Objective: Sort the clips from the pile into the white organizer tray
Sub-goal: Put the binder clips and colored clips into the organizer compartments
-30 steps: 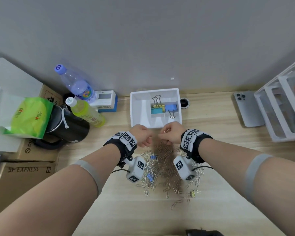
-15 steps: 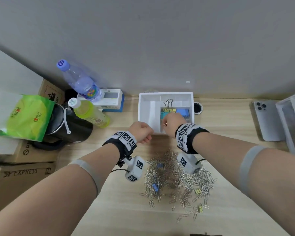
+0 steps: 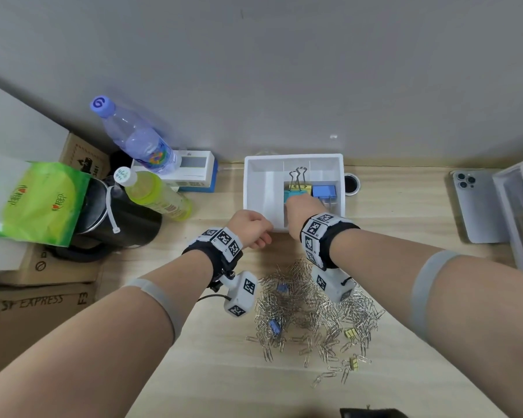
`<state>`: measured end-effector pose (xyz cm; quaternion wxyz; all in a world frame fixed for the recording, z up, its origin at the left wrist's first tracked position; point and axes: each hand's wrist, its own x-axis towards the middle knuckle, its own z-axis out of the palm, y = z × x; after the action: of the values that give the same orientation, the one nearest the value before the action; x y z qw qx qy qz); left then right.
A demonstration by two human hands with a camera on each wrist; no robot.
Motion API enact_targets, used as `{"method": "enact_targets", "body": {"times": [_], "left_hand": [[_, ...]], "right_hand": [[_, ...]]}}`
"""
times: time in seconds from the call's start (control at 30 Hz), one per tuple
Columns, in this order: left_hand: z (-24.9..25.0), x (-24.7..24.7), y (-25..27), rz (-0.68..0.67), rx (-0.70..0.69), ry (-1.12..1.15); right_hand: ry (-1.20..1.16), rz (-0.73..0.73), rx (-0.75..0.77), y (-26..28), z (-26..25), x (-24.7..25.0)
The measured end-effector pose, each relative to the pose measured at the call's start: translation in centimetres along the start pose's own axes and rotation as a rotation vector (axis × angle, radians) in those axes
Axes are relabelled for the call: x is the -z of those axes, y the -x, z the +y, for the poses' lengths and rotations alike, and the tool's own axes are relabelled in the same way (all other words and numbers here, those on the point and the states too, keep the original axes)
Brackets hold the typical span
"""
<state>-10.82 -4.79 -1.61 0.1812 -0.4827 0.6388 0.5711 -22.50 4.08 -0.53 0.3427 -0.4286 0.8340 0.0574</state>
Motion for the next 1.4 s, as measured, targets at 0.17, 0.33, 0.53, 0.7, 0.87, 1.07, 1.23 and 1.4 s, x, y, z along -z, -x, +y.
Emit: {"method": "enact_targets", "body": {"times": [0.17, 0.33, 0.53, 0.7, 0.87, 1.07, 1.23, 1.4], "left_hand": [[-0.1, 0.0, 0.9, 0.007, -0.002, 0.027], [-0.8, 0.1, 2.1, 0.047, -0.033, -0.066], [-2.0, -1.6, 3.4, 0.077, -0.024, -0.151], [-3.5, -3.8, 4.7, 0.044, -0.046, -0.3], [-5.7, -6.0, 6.0, 0.03, -0.025, -0.47], [-8.9, -7.9, 7.5, -0.015, 0.028, -0.569], [-10.9, -8.3, 7.8, 0.038, -0.069, -0.552], [-12.0, -8.4, 7.9, 0.045, -0.12, -0.553]], "right_hand": [[-0.008, 0.025, 0.025, 0.6, 0.0, 0.1], [-0.038, 0.062, 0.07, 2.2, 0.6, 0.2], [-0.138, 0.042, 0.143, 5.2, 2.1, -1.4], [-0.107, -0.089, 0.05, 7.5, 4.0, -4.3], [0.0, -0.336, -0.077, 7.1, 7.7, -10.5], [-0.003, -0.32, -0.069, 12.0, 8.2, -13.5], [-0.051, -0.187, -0.095, 13.8, 7.1, -14.7], [-0.071, -0.168, -0.1, 14.1, 6.6, -15.2]]}}
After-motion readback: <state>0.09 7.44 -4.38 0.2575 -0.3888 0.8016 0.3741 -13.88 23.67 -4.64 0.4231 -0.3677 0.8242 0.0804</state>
